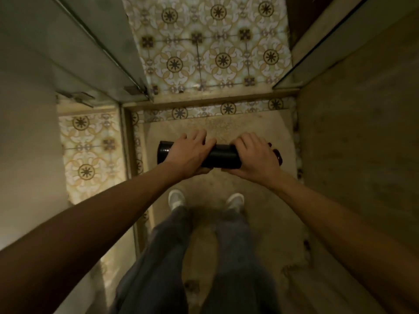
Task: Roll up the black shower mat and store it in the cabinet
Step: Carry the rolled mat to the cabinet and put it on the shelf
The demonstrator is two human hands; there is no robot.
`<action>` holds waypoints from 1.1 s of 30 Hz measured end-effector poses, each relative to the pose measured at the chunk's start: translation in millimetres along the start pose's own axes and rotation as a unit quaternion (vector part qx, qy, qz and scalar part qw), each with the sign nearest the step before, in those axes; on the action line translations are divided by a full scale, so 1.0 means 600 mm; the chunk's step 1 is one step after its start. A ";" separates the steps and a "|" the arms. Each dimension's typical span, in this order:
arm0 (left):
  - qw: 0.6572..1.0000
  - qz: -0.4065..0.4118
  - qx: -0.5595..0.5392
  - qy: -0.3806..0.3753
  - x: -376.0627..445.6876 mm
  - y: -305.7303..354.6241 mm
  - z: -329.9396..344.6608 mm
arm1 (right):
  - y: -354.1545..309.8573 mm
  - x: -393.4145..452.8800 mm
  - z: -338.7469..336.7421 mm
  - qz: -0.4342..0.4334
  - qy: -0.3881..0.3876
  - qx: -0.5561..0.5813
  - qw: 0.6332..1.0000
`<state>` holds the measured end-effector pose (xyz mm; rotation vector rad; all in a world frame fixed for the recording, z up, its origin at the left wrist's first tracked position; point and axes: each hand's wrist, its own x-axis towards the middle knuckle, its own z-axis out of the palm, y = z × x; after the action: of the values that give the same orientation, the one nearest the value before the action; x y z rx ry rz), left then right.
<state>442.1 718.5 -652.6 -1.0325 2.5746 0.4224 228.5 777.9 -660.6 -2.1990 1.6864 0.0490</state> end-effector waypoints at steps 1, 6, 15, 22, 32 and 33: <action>1.000 0.000 0.003 0.001 -0.019 0.012 -0.038 | -0.013 -0.018 -0.040 0.005 0.005 0.001 1.000; 0.999 0.011 0.012 0.047 -0.128 0.079 -0.184 | -0.072 -0.123 -0.198 0.011 0.042 -0.006 0.999; 0.998 -0.002 0.009 0.056 -0.215 0.175 -0.272 | -0.090 -0.232 -0.312 -0.002 0.010 -0.004 1.000; 0.998 -0.006 0.005 0.056 -0.183 0.197 -0.323 | -0.043 -0.229 -0.353 -0.027 0.027 -0.012 0.999; 0.997 -0.038 -0.011 0.071 -0.081 0.142 -0.376 | 0.040 -0.103 -0.404 -0.070 0.022 -0.032 0.997; 0.996 -0.042 -0.016 0.072 -0.065 0.125 -0.380 | 0.048 -0.077 -0.409 -0.074 0.018 -0.034 0.997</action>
<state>371.2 705.2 -420.3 -1.2178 2.6453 0.3826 141.2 739.0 -428.2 -2.3821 1.5560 0.0292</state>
